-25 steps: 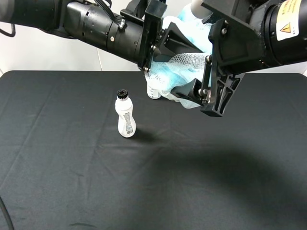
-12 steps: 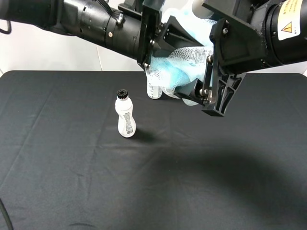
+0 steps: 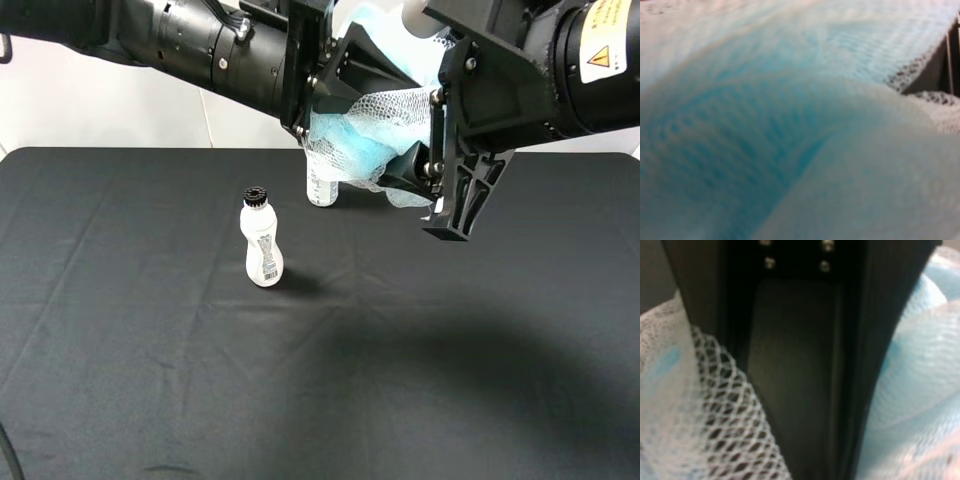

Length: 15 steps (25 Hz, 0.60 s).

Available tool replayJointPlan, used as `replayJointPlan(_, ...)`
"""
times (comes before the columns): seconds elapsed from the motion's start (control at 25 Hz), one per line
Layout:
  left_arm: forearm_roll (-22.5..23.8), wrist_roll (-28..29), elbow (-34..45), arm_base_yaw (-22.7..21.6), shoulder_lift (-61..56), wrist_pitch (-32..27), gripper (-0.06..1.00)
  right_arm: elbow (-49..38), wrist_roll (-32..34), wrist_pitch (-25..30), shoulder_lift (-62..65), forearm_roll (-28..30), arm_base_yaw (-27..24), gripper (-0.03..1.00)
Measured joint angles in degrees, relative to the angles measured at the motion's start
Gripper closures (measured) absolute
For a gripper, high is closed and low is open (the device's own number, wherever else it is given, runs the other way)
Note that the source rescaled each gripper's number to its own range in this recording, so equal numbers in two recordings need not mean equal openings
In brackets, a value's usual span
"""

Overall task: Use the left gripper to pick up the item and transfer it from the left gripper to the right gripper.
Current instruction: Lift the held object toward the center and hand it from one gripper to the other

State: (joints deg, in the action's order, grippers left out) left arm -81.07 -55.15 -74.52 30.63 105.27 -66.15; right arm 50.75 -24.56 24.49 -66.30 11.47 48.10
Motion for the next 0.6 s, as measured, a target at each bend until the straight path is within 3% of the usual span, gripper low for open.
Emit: replayJointPlan(0.6, 0.65, -0.42, 0.0, 0.0, 0.0, 0.0, 0.94, 0.0, 0.0, 0.18, 0.0, -0.1, 0.0, 0.26)
